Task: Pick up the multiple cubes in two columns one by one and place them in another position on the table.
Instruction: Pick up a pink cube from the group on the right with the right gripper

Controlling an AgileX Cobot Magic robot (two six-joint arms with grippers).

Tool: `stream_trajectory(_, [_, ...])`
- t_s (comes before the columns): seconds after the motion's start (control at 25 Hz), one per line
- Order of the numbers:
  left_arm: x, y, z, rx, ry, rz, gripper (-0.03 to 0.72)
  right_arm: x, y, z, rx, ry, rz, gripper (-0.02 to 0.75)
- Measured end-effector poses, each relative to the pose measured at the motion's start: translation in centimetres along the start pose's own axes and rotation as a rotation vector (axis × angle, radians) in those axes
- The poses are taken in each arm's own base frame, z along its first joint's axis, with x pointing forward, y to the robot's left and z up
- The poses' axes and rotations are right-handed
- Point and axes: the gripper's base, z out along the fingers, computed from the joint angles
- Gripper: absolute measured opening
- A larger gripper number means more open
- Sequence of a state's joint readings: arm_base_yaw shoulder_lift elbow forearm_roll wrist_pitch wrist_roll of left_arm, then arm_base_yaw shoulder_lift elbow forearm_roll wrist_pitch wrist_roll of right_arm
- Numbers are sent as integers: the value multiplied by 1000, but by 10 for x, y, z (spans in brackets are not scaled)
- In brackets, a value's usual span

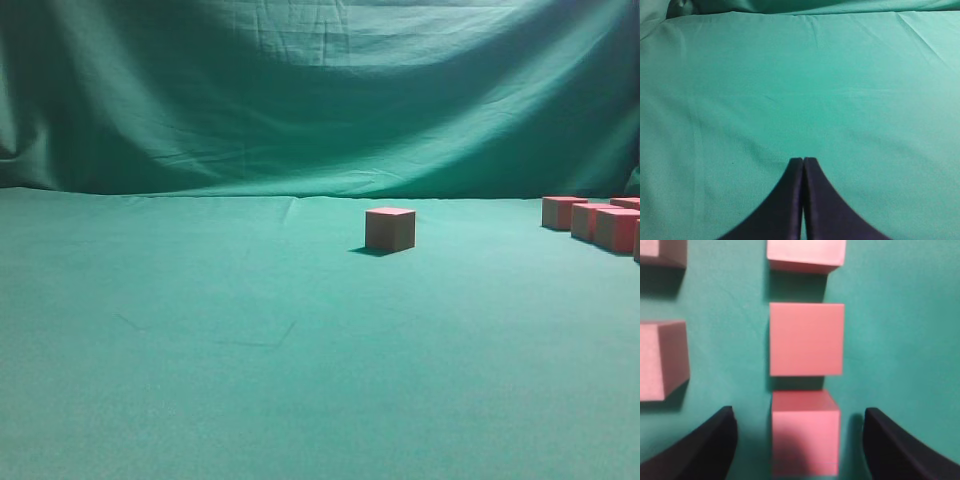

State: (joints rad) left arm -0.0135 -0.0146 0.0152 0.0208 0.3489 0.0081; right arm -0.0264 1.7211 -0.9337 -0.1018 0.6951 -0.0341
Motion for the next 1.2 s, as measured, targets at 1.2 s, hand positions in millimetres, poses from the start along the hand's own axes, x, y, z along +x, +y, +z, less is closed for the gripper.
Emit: stream_trajectory(1.2, [0,0,0,0,0,0,0,-9,104,-179,-345,-233,-398,262])
